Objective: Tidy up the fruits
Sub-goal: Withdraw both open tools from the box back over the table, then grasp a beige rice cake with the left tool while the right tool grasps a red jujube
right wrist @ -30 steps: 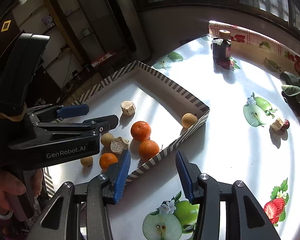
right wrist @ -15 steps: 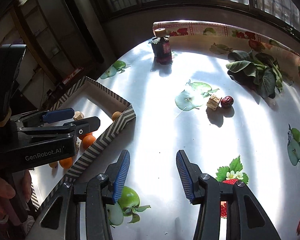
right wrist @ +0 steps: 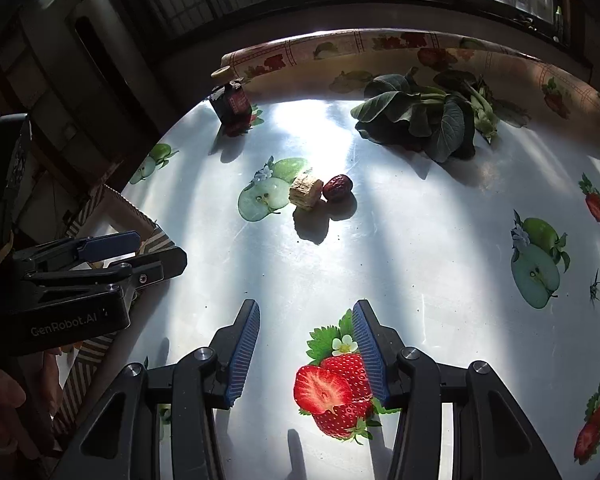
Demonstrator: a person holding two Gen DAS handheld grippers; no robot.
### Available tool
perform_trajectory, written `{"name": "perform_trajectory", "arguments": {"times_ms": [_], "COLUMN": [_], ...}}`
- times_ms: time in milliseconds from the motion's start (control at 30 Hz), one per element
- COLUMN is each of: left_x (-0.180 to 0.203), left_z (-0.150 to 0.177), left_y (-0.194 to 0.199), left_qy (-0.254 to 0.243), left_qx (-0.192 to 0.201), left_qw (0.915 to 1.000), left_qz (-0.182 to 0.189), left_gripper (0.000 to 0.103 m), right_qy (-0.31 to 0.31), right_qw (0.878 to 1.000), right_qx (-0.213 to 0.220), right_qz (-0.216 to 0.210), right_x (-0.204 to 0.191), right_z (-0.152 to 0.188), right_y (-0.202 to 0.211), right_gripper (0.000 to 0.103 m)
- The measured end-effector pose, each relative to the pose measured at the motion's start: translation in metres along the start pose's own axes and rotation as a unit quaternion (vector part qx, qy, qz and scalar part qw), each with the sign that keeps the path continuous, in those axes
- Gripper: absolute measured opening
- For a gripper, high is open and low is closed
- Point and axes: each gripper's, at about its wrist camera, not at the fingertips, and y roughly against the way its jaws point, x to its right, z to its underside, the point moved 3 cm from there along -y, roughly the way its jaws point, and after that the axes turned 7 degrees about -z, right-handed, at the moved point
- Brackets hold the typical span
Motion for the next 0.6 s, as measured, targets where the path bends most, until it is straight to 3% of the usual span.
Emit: {"name": "perform_trajectory", "arguments": {"times_ms": [167, 400, 600], "left_x": [0.021, 0.048, 0.029], "left_z": [-0.026, -0.052, -0.069], "left_y": [-0.022, -0.064, -0.083], "left_qy": [-0.009, -0.055, -0.026], "left_qx": [-0.006, -0.031, -0.043], "left_qw": [0.9996, 0.9979, 0.9987], "left_qz": [0.027, 0.01, -0.005], "left_gripper": [0.069, 0.068, 0.068], "right_qy": [-0.013, -0.035, -0.043], "right_qw": [1.0, 0.999, 0.999], "right_qx": [0.002, 0.004, 0.007], "right_qz": [0.008, 0.012, 0.006], "right_x": [0.024, 0.058, 0.075], "right_z": [-0.006, -0.018, -0.033], "right_y": [0.001, -0.004, -0.011], "right_gripper": [0.047, 0.047, 0.047]}}
